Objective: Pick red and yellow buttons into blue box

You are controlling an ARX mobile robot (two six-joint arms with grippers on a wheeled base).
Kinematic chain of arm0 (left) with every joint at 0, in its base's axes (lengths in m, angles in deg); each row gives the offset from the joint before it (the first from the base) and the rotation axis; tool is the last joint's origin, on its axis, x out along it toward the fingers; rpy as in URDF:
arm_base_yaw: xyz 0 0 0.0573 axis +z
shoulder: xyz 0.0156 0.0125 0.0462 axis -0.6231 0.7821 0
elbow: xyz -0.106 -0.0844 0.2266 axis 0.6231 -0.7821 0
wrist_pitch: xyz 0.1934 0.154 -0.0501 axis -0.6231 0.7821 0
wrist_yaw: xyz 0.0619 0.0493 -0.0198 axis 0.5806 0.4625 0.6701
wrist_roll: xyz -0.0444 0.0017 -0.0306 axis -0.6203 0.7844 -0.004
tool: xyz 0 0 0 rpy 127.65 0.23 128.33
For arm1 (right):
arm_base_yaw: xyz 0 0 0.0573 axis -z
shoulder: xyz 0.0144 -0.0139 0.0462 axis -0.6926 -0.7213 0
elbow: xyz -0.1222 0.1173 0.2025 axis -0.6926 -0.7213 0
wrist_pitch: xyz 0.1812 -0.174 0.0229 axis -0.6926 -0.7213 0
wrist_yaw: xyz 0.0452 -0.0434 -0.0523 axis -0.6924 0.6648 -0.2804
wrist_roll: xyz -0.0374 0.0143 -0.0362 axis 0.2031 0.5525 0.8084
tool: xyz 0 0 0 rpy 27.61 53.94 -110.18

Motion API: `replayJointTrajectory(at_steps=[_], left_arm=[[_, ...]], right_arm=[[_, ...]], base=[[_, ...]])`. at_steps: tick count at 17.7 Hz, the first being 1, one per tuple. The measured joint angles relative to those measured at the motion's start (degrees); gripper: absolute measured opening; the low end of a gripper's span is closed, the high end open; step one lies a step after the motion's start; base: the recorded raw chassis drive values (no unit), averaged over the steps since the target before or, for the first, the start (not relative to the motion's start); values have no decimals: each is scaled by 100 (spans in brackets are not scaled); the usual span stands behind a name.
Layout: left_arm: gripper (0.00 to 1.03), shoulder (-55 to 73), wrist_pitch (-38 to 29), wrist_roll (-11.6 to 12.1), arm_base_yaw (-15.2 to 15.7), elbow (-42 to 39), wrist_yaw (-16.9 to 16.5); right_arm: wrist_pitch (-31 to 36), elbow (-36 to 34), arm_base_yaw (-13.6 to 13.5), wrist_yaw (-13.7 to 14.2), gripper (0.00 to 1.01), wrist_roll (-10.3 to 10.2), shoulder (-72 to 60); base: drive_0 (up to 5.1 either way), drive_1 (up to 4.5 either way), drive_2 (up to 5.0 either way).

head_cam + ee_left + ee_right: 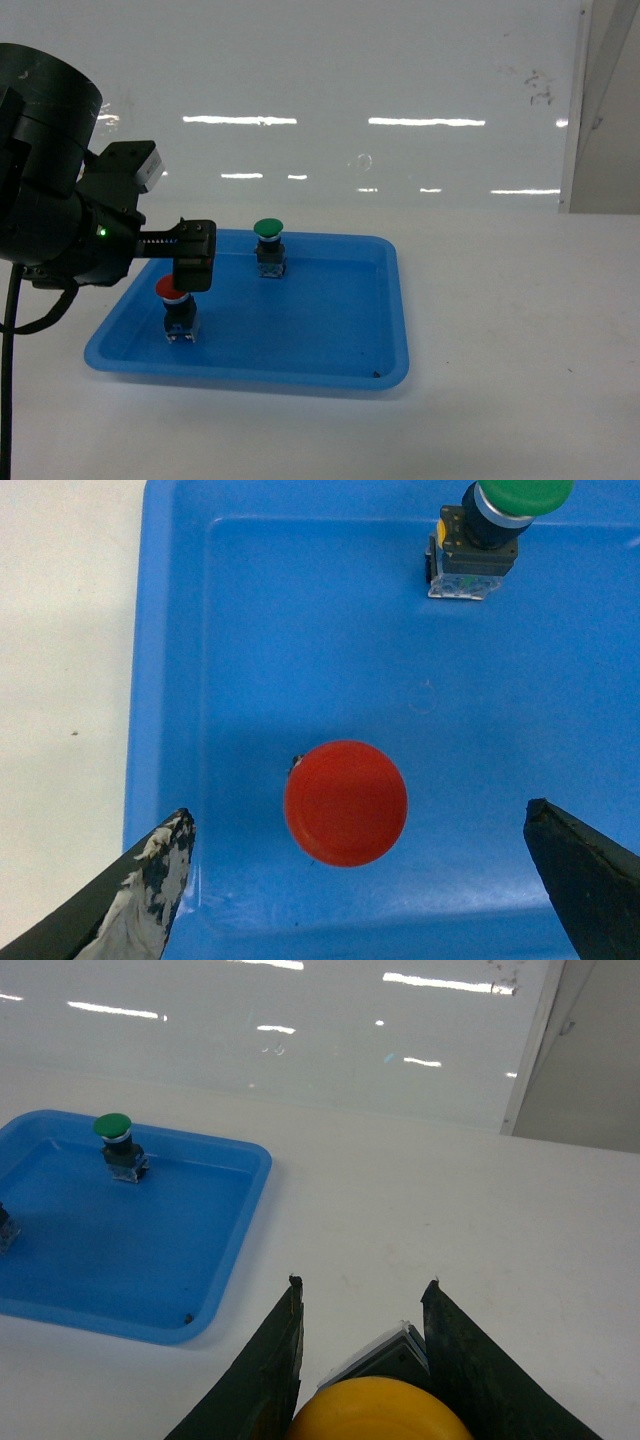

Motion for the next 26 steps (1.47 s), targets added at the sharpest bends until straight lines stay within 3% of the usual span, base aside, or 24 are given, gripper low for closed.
replayJointTrajectory(at_steps=[10,18,19,24,26], left_arm=[[98,761,-195,-175,367,363,-476],[98,949,-404,-205,251,404,-695],[93,949,-420,-192,247,404,-651],[42,1047,-549,-157,243,337,-673],[31,1064,-734,-162,251,240,-678]], right_arm=[[0,0,-2,-2,32,0,0],[0,0,-2,-2,32,0,0],[0,0,-2,-2,32,2,0],[0,0,-2,-2,32,0,0],[0,0,-2,-2,32,0,0]], base=[[0,0,0],[0,0,0],[0,0,0],[0,0,0],[0,0,0]])
